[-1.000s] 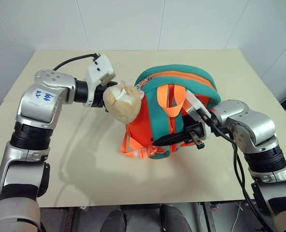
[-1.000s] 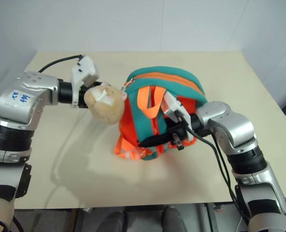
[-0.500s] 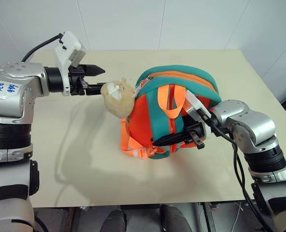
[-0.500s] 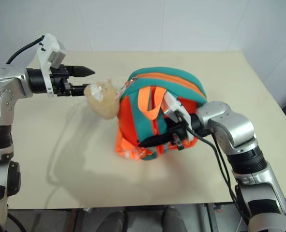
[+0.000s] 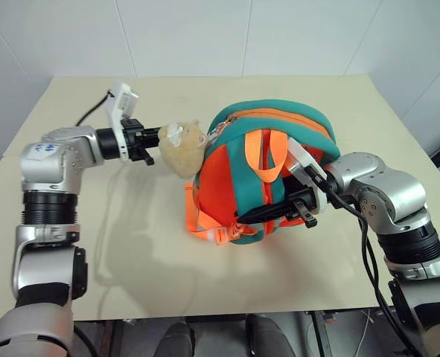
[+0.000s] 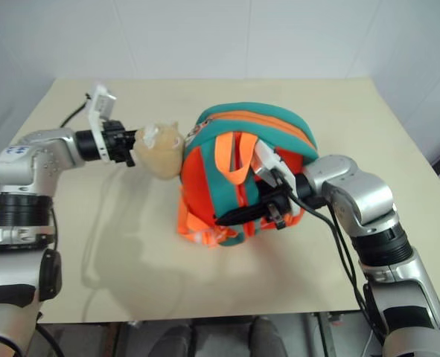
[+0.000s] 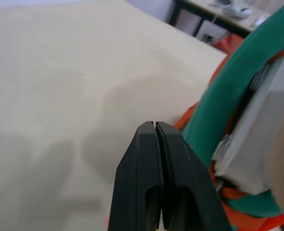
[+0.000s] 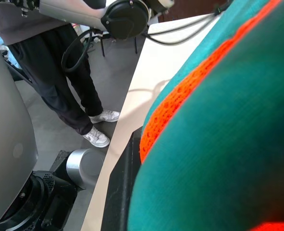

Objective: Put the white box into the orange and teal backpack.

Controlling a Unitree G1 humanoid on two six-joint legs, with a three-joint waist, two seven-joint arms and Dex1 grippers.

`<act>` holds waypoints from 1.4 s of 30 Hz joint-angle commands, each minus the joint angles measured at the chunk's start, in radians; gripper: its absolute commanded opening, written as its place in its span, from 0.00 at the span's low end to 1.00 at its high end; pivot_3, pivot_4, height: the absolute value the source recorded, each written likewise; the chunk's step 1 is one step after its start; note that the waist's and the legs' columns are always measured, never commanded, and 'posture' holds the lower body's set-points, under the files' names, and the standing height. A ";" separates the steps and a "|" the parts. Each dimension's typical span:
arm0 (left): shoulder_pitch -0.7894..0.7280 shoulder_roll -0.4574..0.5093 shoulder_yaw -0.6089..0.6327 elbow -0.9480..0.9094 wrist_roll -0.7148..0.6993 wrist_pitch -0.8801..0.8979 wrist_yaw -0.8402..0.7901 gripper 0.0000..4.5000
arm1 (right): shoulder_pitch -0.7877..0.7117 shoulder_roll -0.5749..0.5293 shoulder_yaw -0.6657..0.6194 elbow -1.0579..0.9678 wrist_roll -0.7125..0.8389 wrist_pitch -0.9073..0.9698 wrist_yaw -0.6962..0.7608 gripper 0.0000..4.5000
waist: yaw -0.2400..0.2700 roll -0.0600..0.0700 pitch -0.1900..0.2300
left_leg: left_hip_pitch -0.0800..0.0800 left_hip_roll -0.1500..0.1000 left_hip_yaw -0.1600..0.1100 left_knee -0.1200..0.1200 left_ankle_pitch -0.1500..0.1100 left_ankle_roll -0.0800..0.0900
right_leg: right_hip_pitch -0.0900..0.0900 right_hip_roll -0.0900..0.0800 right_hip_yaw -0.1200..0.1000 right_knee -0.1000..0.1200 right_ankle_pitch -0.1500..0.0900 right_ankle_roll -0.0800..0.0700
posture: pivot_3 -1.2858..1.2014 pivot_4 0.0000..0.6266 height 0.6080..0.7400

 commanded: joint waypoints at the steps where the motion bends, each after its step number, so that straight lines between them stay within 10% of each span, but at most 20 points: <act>1: -0.048 -0.017 -0.018 -0.013 -0.030 -0.009 -0.044 0.01 | -0.017 -0.012 -0.013 -0.025 0.014 0.006 0.004 0.12 | 0.000 0.000 0.000 | 0.000 0.000 0.000 0.000 0.000 0.000 | 0.000 0.000 0.000 0.000 0.000 0.000 | 0.52 0.24 1.00; 18: 0.012 0.025 -0.104 -0.348 -0.182 0.236 -0.159 0.01 | 0.006 -0.025 -0.028 -0.058 0.023 0.021 -0.019 0.12 | -0.001 0.000 0.000 | 0.000 0.001 0.001 0.000 0.000 0.000 | -0.001 0.000 0.001 0.000 0.000 0.000 | 0.52 0.24 1.00; 34: -0.096 -0.140 -0.341 -0.142 0.046 0.101 -0.028 0.01 | -0.005 -0.005 -0.007 -0.041 0.009 0.004 -0.015 0.12 | 0.020 0.000 0.000 | 0.000 0.000 0.002 0.001 0.000 0.000 | 0.000 0.000 0.001 0.000 0.000 0.000 | 0.52 0.24 1.00; 42: -0.118 -0.054 -0.281 -0.300 0.016 0.161 -0.050 0.01 | 0.001 -0.009 -0.012 -0.048 0.012 0.009 -0.022 0.12 | 0.023 0.000 0.000 | 0.000 0.000 0.002 0.001 0.000 0.000 | -0.001 0.000 0.001 0.000 0.000 0.000 | 0.52 0.24 1.00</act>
